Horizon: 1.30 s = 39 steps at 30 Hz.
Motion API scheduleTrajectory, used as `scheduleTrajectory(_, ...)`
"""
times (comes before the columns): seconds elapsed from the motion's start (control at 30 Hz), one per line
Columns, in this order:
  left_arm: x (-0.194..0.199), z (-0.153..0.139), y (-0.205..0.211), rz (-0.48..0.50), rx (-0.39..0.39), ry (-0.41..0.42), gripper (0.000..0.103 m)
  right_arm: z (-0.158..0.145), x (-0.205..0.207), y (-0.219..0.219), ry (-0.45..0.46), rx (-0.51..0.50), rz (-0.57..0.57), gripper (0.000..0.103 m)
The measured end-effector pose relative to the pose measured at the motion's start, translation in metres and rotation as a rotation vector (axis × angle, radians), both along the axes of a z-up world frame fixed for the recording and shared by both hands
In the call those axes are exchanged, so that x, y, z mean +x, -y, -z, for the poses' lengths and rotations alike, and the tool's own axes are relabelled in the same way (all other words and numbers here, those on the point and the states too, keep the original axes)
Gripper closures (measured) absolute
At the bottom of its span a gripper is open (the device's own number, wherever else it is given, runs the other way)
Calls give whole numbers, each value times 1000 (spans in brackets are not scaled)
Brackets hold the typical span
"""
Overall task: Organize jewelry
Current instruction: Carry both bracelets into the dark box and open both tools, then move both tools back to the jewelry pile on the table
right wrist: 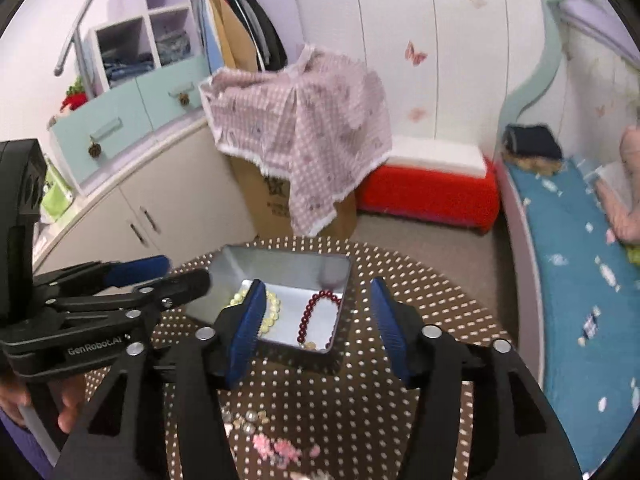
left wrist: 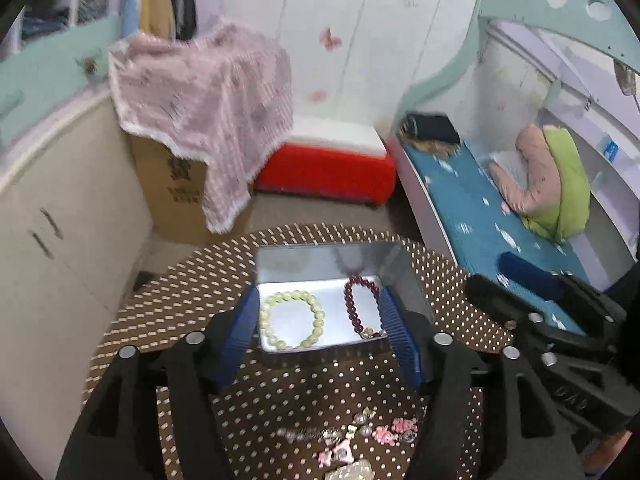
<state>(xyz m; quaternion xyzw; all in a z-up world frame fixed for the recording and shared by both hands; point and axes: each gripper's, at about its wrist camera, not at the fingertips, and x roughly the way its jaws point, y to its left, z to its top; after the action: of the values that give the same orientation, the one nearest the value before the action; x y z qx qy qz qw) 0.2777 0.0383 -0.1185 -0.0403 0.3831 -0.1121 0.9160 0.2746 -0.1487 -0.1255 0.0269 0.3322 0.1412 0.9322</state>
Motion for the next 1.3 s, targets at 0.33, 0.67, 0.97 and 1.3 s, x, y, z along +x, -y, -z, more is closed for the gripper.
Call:
scheduleTrajectory(0.33,-97,-39,-8,-94,-10,173,24,-51,-98,14,167,-31,39,33)
scheduleTrajectory(0.67,-138,-22,-5,-116,15,162,23,-24,-133,23,113,-53,39,33)
scheduleTrajectory(0.97,-133,28,-1,-135,29,48,23,27,-125,28,4,-63,47,33)
scheduleTrajectory(1.3,-113,94,16,-124,67,-110,23,84,-109,35,-113,-90,52,33)
